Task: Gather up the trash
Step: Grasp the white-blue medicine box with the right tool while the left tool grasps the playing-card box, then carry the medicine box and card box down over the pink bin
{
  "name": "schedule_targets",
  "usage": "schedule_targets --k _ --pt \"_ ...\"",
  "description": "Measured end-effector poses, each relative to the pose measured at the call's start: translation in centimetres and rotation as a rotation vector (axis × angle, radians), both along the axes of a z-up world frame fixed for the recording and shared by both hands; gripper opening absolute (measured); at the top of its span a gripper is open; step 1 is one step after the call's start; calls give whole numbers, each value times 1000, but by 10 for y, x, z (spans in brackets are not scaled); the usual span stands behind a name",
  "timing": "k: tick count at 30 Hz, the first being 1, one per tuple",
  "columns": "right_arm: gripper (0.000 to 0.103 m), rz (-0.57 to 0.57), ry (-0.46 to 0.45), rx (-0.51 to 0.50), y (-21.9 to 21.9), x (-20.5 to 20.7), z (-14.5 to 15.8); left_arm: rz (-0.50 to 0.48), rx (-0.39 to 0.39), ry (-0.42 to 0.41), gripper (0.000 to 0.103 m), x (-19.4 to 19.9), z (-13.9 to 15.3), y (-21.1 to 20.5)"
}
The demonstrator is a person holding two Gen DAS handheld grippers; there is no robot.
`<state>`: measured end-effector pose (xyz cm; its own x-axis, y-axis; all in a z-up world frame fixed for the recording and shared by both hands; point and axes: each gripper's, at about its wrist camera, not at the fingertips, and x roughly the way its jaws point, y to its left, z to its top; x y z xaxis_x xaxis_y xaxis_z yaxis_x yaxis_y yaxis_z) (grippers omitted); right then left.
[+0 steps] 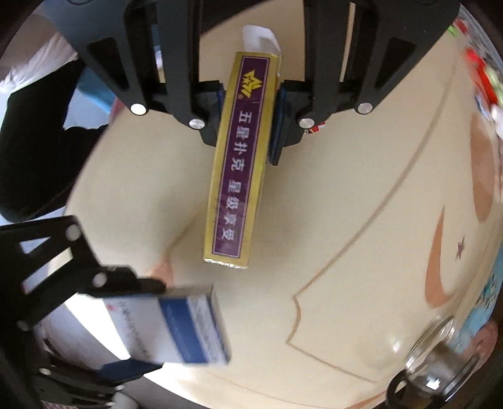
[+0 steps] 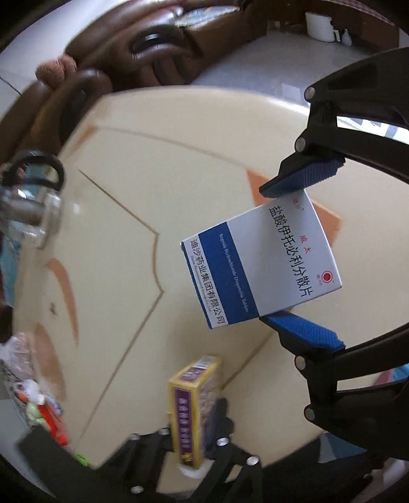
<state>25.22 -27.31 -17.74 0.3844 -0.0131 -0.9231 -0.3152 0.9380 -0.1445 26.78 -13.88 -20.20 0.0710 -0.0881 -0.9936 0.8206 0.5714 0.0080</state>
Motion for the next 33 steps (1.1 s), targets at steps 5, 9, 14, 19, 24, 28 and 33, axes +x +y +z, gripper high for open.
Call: schedule_targets --k 5,9,14,19,24,28,33 --pt "71 -78 -89 31 8 -32 34 153 -63 -58 23 -12 23 20" --pt "71 -113 -155 85 16 -58 65 272 -126 -132 23 -22 55 40" --pt "71 -117 -248 95 31 -98 99 378 -178 -276 23 -52 100 58" --pt "71 -125 -305 124 47 -132 127 437 -238 -337 23 -86 129 80" --pt "71 -116 -356 112 65 -171 140 459 -271 -354 23 -134 134 91" --pt "71 -107 -367 110 79 -193 143 455 -282 -359 23 -159 131 93" --pt "71 -98 -373 104 96 -220 140 466 -274 -379 23 -189 124 101"
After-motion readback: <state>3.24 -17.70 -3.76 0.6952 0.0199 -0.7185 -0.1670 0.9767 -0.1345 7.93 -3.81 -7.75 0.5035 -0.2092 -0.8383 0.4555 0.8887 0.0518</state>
